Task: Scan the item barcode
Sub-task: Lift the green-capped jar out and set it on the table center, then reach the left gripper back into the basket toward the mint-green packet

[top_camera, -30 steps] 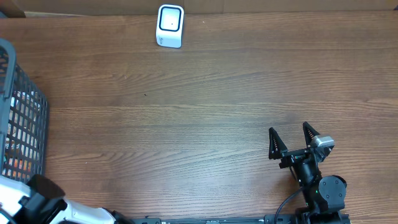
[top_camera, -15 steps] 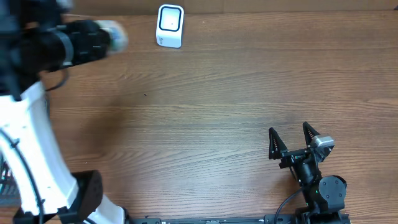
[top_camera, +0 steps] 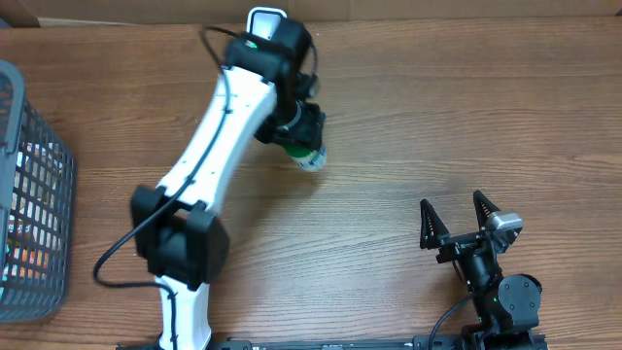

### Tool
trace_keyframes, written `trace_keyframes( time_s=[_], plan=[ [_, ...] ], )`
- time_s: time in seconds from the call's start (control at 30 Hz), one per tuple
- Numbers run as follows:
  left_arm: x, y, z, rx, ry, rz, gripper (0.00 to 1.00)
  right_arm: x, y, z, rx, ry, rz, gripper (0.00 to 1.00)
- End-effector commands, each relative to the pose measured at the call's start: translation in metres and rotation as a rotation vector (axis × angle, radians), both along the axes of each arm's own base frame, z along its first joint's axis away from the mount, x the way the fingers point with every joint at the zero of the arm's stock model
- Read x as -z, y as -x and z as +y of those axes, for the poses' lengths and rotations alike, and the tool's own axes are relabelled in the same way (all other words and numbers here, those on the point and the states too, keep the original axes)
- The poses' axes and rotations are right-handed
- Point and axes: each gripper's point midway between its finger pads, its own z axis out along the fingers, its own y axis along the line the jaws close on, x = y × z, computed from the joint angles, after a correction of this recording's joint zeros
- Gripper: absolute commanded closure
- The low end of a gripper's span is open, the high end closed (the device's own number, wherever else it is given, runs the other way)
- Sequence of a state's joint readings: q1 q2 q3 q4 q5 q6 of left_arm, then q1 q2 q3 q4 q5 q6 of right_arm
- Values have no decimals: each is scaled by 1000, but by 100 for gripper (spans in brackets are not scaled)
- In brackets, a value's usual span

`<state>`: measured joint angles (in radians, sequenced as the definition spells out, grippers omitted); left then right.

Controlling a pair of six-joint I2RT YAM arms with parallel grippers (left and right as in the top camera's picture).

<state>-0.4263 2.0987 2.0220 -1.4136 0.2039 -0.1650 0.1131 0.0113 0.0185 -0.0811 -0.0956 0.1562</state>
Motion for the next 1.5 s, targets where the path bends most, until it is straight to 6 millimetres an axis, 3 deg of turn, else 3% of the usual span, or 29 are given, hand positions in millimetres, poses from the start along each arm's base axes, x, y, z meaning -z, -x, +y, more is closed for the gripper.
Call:
trace_keyframes(
  time_s=[0.0,0.13,0.23,0.4,0.5,0.57,0.63,0.83,1.0,1.07,1.1,1.17,1.27,1.47],
  plan=[
    [42,5,-4,-4,-45,61,61,2,0,-1,8,4,-3,0],
    [76,7,-3,-20,-73,110,61,2,0,-1,8,4,-3,0],
    [83,4,2,-20,-105,101,59,2,0,-1,8,4,-3,0],
    [83,3,2,-15,-108,95,33,2,0,-1,8,4,-3,0],
    [78,-1,1,-19,-100,81,12,2,0,-1,8,4,-3,0],
    [71,-5,-1,-19,-91,65,5,2,0,-1,8,4,-3,0],
    [55,-14,-6,-20,-73,30,0,2,0,-1,8,4,-3,0],
    [-20,-33,-17,-26,4,-87,2,2,0,-1,8,4,-3,0],
    [-115,-38,-5,-52,73,-259,0,2,0,-1,8,4,-3,0],
    [-141,-40,3,-66,107,-326,0,2,0,-1,8,4,-3,0],
    [-167,-40,8,-72,154,-391,0,2,0,-1,8,4,-3,0],
    [-199,-40,27,-109,182,-479,1,2,0,-1,8,4,-3,0],
    [-229,-36,56,-168,195,-558,0,2,0,-1,8,4,-3,0],
    [-303,-4,166,-412,166,-769,0,2,0,-1,8,4,-3,0]
  ],
)
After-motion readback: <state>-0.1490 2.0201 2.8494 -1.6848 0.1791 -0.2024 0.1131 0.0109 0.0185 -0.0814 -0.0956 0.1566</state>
